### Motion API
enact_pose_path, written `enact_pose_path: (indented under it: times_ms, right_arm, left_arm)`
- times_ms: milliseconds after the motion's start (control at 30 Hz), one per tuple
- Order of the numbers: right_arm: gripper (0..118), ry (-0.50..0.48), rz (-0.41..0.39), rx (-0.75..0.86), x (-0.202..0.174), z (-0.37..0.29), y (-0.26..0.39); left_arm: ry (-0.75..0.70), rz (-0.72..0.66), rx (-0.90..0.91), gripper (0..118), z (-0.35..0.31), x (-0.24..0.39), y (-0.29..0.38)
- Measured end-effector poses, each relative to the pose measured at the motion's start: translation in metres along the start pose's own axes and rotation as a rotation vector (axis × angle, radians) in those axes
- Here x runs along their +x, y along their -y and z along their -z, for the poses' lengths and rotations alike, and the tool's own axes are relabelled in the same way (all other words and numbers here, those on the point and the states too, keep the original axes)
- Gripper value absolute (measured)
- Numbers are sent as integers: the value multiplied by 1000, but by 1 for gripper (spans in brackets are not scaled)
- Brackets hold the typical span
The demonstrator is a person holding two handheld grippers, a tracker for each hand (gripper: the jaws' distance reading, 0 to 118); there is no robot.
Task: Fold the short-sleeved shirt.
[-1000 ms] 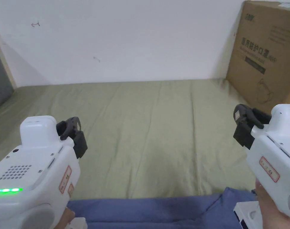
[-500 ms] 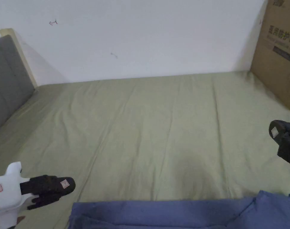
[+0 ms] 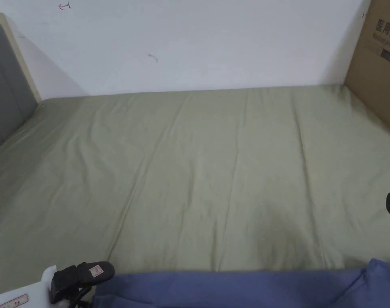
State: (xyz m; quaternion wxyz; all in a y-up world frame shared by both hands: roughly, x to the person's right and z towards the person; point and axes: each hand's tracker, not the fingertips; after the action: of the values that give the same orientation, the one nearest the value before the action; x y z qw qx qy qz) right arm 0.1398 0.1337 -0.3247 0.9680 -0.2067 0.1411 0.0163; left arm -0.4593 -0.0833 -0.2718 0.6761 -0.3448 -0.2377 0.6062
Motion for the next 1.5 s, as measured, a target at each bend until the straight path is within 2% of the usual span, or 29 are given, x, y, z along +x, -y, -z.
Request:
enact_pose_path:
  times_ms: [67, 100, 133, 167, 200, 233, 267, 300, 367, 433, 533, 600, 667, 700, 767, 867, 933, 967, 1000, 1033, 1100, 1133, 1200, 1300, 1400, 1433, 1467, 1500]
  right_arm:
    - [0, -5, 0, -5, 0, 0, -2]
    - [0, -9, 2, -6, -1, 1, -3]
    - [0, -11, 3, -7, -3, 0, -4]
    - [0, -16, 2, -9, -4, 1, -5]
    - [0, -20, 0, -12, -5, 2, -6]
    - [0, -24, -2, -14, -6, 4, -6]
    - [0, -29, -5, -16, -11, 4, -7]
    - [0, -35, -7, -19, -13, 5, -7]
    - [0, -44, -9, -22, -16, 7, -7]
    - [0, -62, -9, -27, -19, 8, -8]
    - [0, -80, -9, -21, -22, 7, -9]
    - [0, -90, -2, -5, -22, 3, -10]
    - [0, -103, 10, -1, -20, 2, -12]
    - [0, -107, 14, 0, -19, 1, -12]
    - [0, -109, 17, 4, -18, -1, -11]
    - [0, -109, 12, 9, -16, -6, -10]
    - [0, -114, 23, 12, -12, -11, -9]
    - [0, -119, 29, 14, -11, -14, -8]
    - [0, -121, 30, 16, -10, -17, -8]
    - [0, -123, 27, 16, -8, -19, -7]
    - [0, -116, 4, 11, -3, -23, -7]
    - [0, -109, -3, 10, -1, -25, -7]
    - [0, -101, -7, 8, 8, -26, -7]
    - [0, -80, -6, 21, 16, -30, -10]
    - [0, -71, 14, 34, 22, -30, -11]
    - [0, -73, 25, 33, 24, -28, -11]
    - [0, -76, 32, 32, 24, -27, -11]
    - [0, -78, 37, 28, 24, -25, -10]
  left_arm:
    - [-5, 4, -59, 117, 18, -3, 0]
    - [-33, 31, -57, 105, 14, -11, -4]
    - [-47, 53, -51, 76, 14, -12, -6]
    - [-74, 64, -47, 28, 12, -15, -10]
    - [-189, 61, -24, 10, 10, -22, -13]
    - [-351, 57, -23, 10, 13, -29, -5]
    - [-350, 37, -37, 10, 8, -40, -2]
    - [-182, 32, 8, 10, 11, -22, 0]
    - [-337, 156, -32, 10, 12, -10, -3]
    - [-403, 212, -25, 10, 7, 13, 0]
    - [-572, 411, -16, 10, -7, 65, 14]
    - [-825, 525, 54, 10, -17, 98, 25]
    - [-1155, 734, 85, 10, -6, 133, 46]
    - [-1260, 832, 84, 10, 3, 145, 56]
    - [-1139, 852, 76, 10, 14, 155, 61]
    - [-830, 676, 7, 10, 54, 173, 74]
    - [-749, 616, -43, 13, 91, 173, 82]
    - [-721, 604, -69, 20, 111, 168, 85]
    - [-710, 600, -99, 37, 130, 164, 88]
    - [-699, 611, -133, 59, 154, 161, 94]
    - [-656, 599, -197, 112, 186, 150, 98]
    - [-652, 578, -233, 117, 199, 143, 98]
    - [-570, 524, -272, 114, 216, 139, 102]
    - [-549, 501, -246, 114, 211, 149, 103]
    - [-587, 588, -181, 110, 184, 164, 101]
    - [-601, 647, -143, 98, 173, 173, 104]
    - [-650, 708, -96, 73, 165, 177, 106]
    - [-703, 753, -74, 23, 160, 178, 108]
